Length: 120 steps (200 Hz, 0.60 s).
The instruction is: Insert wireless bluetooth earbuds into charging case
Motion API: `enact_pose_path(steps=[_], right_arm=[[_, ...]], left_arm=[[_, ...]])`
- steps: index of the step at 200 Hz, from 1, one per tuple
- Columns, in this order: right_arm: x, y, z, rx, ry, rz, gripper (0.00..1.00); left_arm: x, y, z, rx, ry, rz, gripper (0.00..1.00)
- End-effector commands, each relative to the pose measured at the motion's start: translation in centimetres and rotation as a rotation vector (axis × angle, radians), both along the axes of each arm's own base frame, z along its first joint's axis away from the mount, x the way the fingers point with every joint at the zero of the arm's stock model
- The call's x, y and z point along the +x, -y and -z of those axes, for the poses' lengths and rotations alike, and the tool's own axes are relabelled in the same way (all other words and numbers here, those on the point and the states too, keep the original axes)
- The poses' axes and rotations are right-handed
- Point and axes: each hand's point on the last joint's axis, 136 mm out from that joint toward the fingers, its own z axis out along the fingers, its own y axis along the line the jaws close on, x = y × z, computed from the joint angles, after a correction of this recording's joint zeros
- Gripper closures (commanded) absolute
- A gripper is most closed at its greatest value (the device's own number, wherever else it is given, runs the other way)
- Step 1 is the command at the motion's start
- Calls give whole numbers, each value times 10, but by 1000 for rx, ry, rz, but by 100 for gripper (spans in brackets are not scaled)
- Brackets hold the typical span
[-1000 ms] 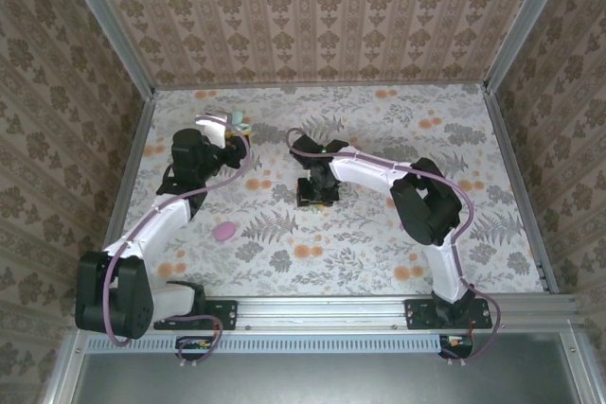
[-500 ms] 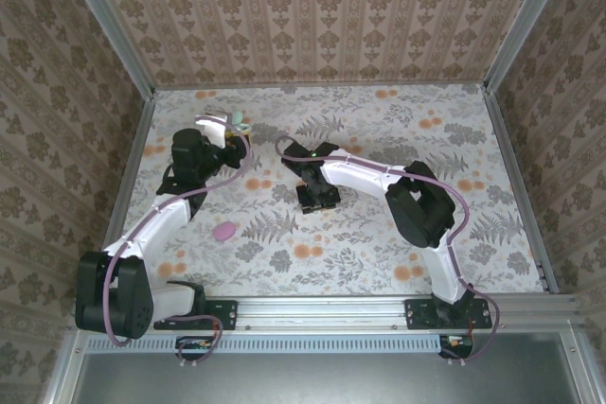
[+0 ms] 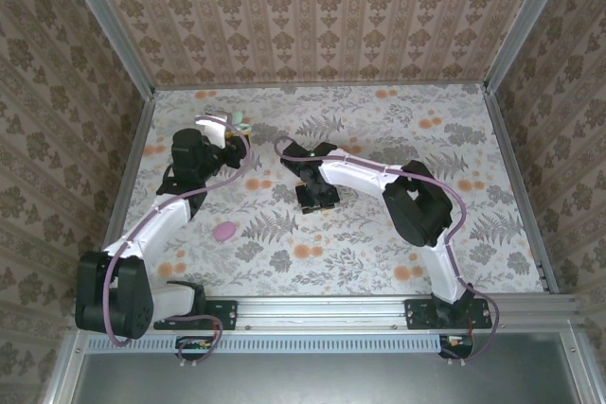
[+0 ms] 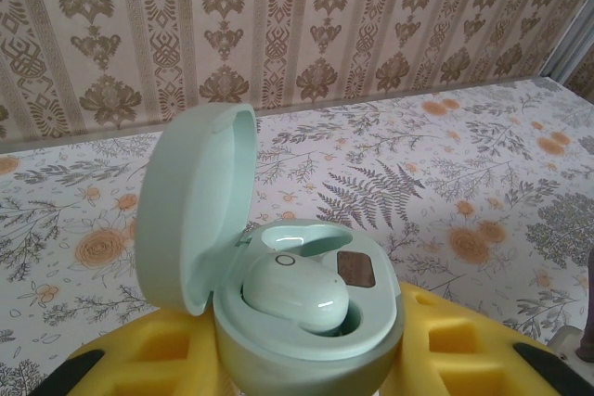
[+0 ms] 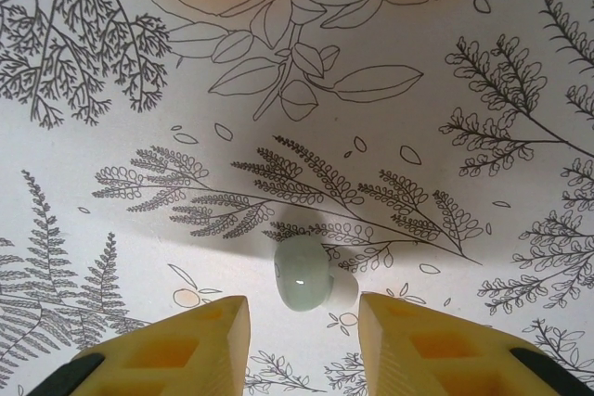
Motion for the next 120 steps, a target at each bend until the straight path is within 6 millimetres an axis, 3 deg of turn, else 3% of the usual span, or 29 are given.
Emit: enact_pose_path(steps=[1, 120], right_arm=[[1, -3, 3, -19, -6, -17, 63], [-2, -3, 14, -41, -24, -27, 66]], left_arm=[[2, -2, -16, -11, 47, 2, 78], [2, -3, -15, -9, 44, -2, 78]])
